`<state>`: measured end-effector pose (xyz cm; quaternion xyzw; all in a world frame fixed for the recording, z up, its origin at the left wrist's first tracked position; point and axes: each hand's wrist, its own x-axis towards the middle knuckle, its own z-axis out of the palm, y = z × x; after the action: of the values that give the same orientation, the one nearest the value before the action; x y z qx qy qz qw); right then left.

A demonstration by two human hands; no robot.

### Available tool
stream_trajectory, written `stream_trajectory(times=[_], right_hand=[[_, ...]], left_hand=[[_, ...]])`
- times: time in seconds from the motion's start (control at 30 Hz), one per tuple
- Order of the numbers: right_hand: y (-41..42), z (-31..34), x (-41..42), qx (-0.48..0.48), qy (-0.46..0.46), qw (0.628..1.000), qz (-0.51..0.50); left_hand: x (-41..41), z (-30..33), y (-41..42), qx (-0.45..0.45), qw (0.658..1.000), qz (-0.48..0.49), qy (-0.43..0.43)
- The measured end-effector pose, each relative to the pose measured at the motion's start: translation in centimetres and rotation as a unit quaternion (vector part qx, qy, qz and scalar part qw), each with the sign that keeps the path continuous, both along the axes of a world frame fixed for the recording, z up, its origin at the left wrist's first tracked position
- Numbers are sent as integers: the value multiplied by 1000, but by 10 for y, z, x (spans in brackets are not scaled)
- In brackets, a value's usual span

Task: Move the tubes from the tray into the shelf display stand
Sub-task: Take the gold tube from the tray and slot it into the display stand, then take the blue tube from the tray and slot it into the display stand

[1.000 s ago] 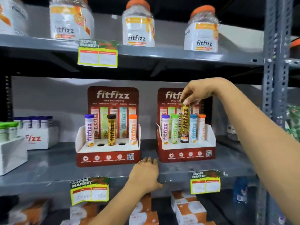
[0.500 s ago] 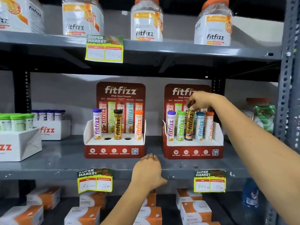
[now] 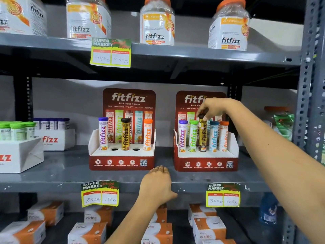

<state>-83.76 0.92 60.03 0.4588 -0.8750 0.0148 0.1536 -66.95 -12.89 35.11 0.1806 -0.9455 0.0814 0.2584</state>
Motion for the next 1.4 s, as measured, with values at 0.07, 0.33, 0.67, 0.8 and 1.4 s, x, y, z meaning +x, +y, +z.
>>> stream_trajectory(times=[0.07,0.33,0.67,0.8,1.4], right_hand=[[-1,-2,-2,-7,-1,1000,-3],[-8,-21,-18,12,-32,999,-35],[-12,-26,-10,8,-31,998,-52],[-15,-30,-2,4,-11,997,-70],[-188,-373,486,36,-297,788,538]], left_hand=[[0,0,0,-2,1000,1,-1],[-1,-1,-2,3,1000,1,-10],[0,1,-2,-1,999,-2,-41],[26,8,0,-16,997,-50,-64],[580,-253,53,194,915,260,-241]])
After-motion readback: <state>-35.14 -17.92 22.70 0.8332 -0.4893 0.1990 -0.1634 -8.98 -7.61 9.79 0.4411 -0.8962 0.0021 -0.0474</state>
